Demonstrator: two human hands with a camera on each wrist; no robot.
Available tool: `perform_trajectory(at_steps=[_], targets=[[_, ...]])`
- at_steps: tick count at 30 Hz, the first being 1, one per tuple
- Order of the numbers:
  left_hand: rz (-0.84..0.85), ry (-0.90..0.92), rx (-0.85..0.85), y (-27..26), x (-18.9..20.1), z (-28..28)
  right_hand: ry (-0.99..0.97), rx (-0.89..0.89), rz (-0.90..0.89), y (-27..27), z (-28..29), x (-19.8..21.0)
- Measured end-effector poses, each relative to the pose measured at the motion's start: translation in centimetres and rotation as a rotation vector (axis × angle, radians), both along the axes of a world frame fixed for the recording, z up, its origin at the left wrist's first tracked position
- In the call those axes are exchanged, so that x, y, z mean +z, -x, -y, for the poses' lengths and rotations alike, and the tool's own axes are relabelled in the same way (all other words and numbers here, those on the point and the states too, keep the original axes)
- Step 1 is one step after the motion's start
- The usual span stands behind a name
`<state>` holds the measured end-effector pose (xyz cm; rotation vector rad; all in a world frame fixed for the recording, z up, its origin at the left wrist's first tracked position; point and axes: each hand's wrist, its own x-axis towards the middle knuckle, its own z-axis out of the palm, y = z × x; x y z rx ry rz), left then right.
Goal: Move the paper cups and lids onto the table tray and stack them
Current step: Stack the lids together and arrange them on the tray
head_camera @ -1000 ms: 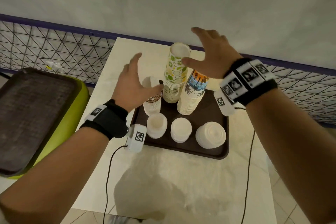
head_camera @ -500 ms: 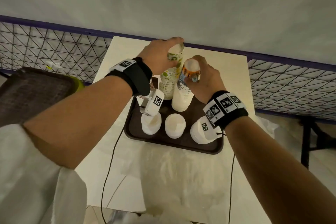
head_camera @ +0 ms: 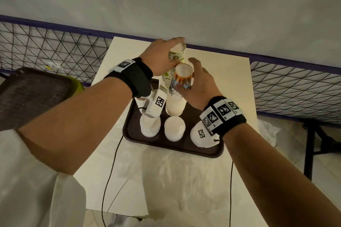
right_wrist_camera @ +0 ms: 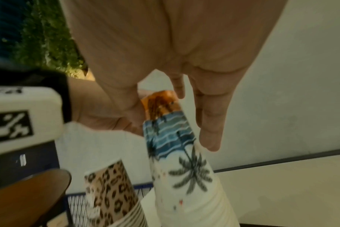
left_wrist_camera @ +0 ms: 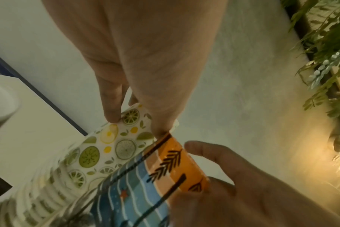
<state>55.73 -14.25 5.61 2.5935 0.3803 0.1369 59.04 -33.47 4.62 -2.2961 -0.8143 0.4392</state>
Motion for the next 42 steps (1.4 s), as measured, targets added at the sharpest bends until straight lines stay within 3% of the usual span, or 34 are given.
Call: perform_trajectory(at_steps=[7, 10, 13, 17, 21, 28, 34, 42], targets=[[0.108, 0.255, 0.1, 3.5, 0.6, 1.7, -0.105, -0.152, -0.074, -5.5, 0.1, 4.2], [0.172, 0.211, 0.12, 5.5, 0.4, 3.4, -0.079, -0.064, -0.144, -7.7, -2.8, 5.4], [0.107, 0.078, 0.088, 6.0, 0.0, 4.5, -0.015, 0.077, -0.18, -8.3, -5.7, 6.3], [0.032, 0.045, 0.192, 5.0, -0.3, 4.9, 0.099, 0.226, -0.251, -8.0, -8.1, 6.3], [0.067, 0.063, 0.166, 5.1, -0.7, 4.9, 0.217, 0.387, -0.166, -7.4, -8.6, 5.7], [0.056, 0.061, 0.055, 6.0, 0.8, 4.6, 0.278, 0.47, 0.056, -7.2, -8.7, 5.7], [-0.066, 0.013, 0.021, 6.0, 0.8, 3.8, 0.277, 0.414, 0.199, -8.9, -6.2, 4.6], [-0.106, 0.027, -0.056, 5.8, 1.2, 3.8, 0.331, 0.327, 0.208, -11.0, -0.8, 4.1]])
